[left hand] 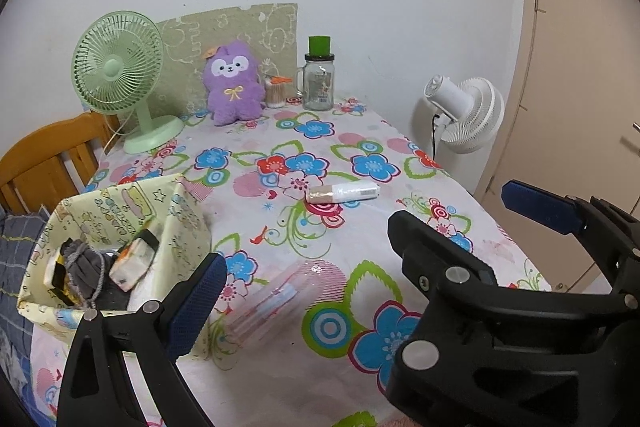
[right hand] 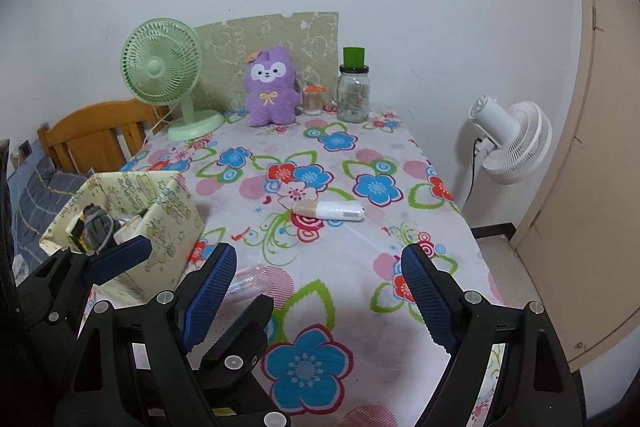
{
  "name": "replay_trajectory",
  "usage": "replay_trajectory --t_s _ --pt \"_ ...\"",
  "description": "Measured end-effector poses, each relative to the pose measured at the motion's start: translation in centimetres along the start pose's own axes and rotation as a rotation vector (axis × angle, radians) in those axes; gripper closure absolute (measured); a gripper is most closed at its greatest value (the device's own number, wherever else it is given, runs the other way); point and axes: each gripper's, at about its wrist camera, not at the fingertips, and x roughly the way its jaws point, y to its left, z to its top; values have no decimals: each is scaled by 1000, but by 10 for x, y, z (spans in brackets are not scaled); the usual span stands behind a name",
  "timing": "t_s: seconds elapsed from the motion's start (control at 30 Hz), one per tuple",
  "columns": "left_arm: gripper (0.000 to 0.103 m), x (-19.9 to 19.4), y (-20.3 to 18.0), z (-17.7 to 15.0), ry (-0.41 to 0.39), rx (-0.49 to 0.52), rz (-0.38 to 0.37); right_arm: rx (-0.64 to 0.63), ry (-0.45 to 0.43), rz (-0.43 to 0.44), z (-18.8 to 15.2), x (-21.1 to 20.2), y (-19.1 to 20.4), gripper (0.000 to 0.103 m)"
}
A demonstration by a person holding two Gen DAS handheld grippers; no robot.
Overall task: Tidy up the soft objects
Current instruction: 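Move both open tools back toward the clear plastic straw bag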
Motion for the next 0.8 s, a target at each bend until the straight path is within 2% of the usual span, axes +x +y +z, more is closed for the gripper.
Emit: replay_trajectory --t_s 0.27,0.8 --pt "9 29 -4 -9 54 -30 -17 9 47 -7 -10 24 -12 16" --pt "10 83 6 -17 167 -51 44 8 127 -5 -19 75 -18 16"
